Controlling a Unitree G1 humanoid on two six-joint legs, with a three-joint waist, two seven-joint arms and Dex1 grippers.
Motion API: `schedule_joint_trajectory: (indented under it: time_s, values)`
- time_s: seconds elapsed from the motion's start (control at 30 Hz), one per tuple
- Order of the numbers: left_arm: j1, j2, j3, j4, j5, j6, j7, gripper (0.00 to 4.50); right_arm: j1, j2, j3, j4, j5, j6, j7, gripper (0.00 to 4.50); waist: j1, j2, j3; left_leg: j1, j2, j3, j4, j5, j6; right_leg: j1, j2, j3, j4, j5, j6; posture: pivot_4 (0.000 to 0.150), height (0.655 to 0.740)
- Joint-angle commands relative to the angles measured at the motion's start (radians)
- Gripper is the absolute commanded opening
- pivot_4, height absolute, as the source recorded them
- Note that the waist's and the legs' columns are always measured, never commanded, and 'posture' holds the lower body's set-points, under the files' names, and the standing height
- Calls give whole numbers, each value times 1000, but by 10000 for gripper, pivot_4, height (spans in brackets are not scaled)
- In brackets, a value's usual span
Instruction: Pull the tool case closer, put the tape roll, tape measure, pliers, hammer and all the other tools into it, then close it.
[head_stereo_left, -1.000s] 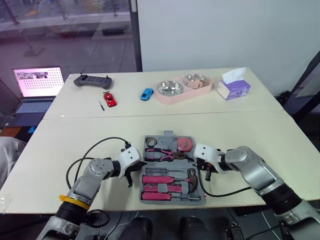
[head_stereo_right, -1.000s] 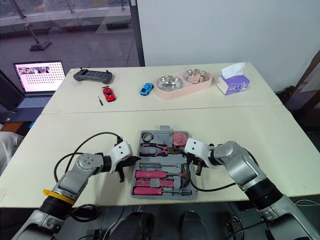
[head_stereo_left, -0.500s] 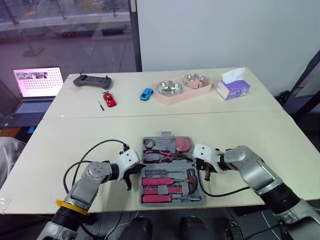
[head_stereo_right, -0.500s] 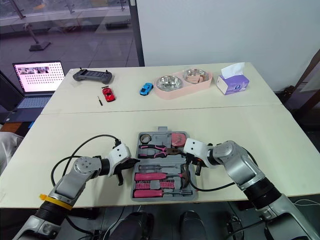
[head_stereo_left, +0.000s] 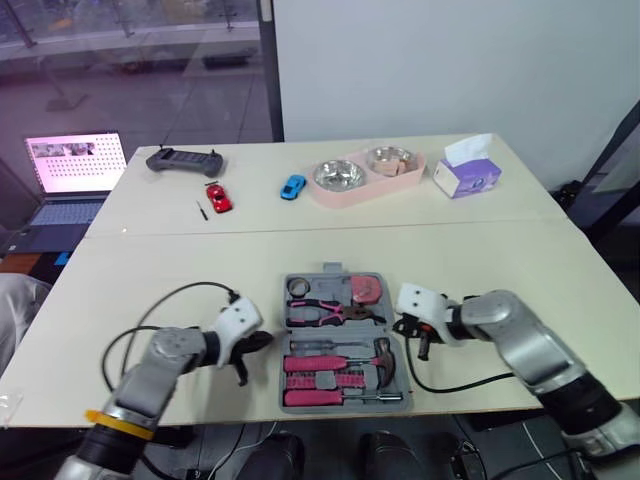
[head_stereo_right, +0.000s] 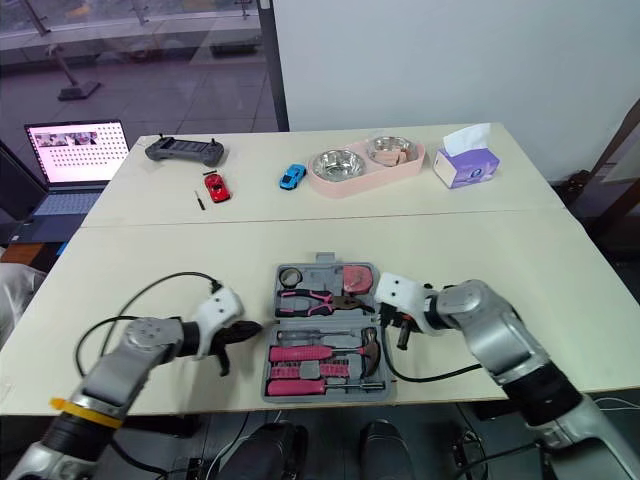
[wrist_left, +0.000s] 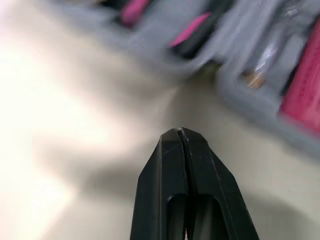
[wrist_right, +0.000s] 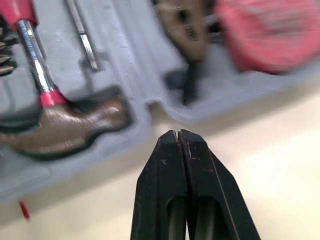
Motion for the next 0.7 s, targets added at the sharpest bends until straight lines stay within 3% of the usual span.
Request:
schedule_joint_trajectory:
  time_s: [0.03, 0.13, 0.3, 0.43, 0.7]
  values:
    - [20, 60, 93, -93, -89, 51, -38, 0, 57, -37, -127, -130, 74, 38, 0, 650, 1, 0, 0, 0, 0, 0, 0, 0, 0, 0, 0, 0, -1, 0, 0, 1500, 7400]
    - [46, 83, 122, -133, -133, 44, -54, 0, 103, -41, -201, -184, 112, 77, -25, 650, 0, 0, 0, 0, 0, 0, 0, 0, 0, 1, 0, 0, -3, 0, 0, 1500, 7400]
    - [123, -1, 166, -183, -255, -165, -124, 0, 149, -16, -303, -263, 206, 140, -56, 650, -1, -1, 1, -1, 1, 0, 0, 0, 0, 1, -2, 1, -3, -1, -1, 1500, 7400]
    - [224, -10, 73, -181, -306, -233, -256, 0, 188, 65, -390, -354, 349, 271, -93, 650, -1, 0, 0, -1, 2, 1, -1, -1, 0, 0, -1, 2, -4, -2, -4, 1500, 7400]
    - [173, -81, -95, -61, -254, -343, -329, 0, 219, 66, -415, -401, 426, 376, -188, 650, 25, 0, 1, -1, 2, 2, 2, -1, -1, 2, -2, 3, -5, -2, -5, 1500, 7400]
